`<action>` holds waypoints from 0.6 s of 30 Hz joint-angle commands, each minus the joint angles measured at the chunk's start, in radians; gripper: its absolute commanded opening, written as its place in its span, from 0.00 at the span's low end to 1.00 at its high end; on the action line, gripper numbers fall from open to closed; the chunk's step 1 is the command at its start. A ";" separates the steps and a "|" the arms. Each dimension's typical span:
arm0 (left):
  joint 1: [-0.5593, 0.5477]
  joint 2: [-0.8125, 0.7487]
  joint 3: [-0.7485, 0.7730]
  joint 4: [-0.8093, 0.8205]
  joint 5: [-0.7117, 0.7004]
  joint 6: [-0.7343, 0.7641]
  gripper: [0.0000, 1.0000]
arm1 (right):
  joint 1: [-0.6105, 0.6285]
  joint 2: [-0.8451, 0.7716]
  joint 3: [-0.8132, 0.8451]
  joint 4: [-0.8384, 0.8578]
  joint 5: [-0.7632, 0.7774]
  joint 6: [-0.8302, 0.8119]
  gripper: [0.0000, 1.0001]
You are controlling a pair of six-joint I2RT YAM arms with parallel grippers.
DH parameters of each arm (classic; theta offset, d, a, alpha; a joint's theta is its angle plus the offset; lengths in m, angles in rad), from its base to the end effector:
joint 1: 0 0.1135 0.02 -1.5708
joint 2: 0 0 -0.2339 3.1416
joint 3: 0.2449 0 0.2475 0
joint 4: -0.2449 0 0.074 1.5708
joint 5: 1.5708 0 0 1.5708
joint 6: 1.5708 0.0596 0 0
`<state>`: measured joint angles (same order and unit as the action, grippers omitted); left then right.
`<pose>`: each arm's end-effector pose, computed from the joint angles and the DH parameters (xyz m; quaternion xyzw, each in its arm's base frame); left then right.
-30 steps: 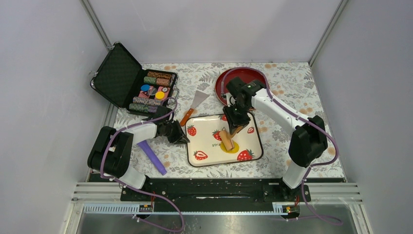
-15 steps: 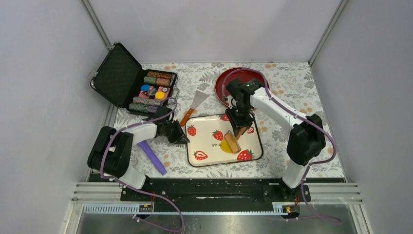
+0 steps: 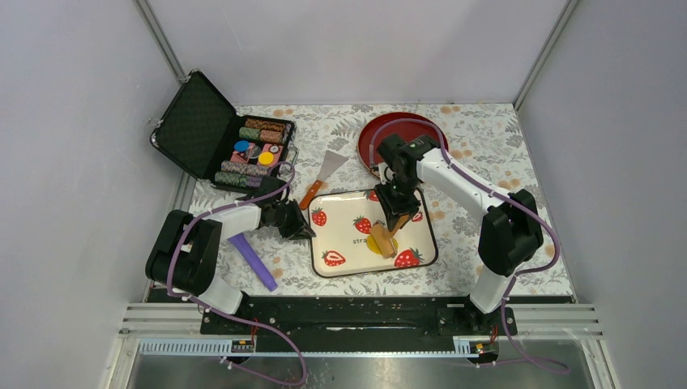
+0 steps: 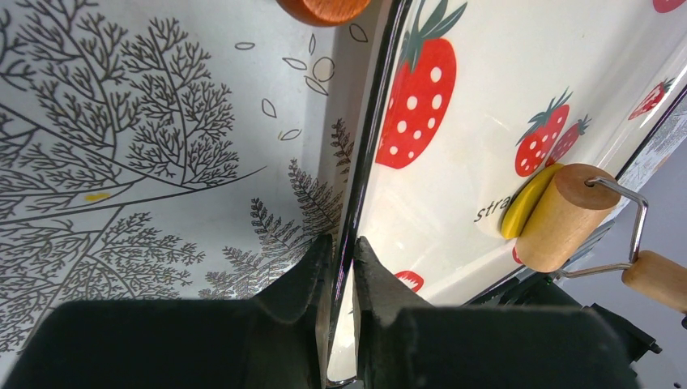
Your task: Roll out the dumpling wrappers from the dough
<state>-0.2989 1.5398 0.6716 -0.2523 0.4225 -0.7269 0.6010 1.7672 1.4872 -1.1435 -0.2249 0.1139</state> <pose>0.2504 -0.1027 0.0873 -0.1567 0.9413 -0.2852 0.0899 0.2666 0.1989 0.2035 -0.2470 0.9598 0.1304 0.0293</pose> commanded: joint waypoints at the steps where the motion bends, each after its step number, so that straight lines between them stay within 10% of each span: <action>1: 0.012 0.053 -0.044 -0.085 -0.203 0.020 0.00 | 0.001 0.088 -0.081 -0.005 0.190 -0.013 0.00; 18: 0.016 0.050 -0.048 -0.084 -0.200 0.021 0.00 | -0.034 0.145 -0.088 -0.068 0.362 -0.011 0.00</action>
<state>-0.2989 1.5398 0.6716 -0.2523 0.4225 -0.7269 0.5995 1.7981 1.5093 -1.1702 -0.2024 0.1360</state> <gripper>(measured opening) 0.115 0.390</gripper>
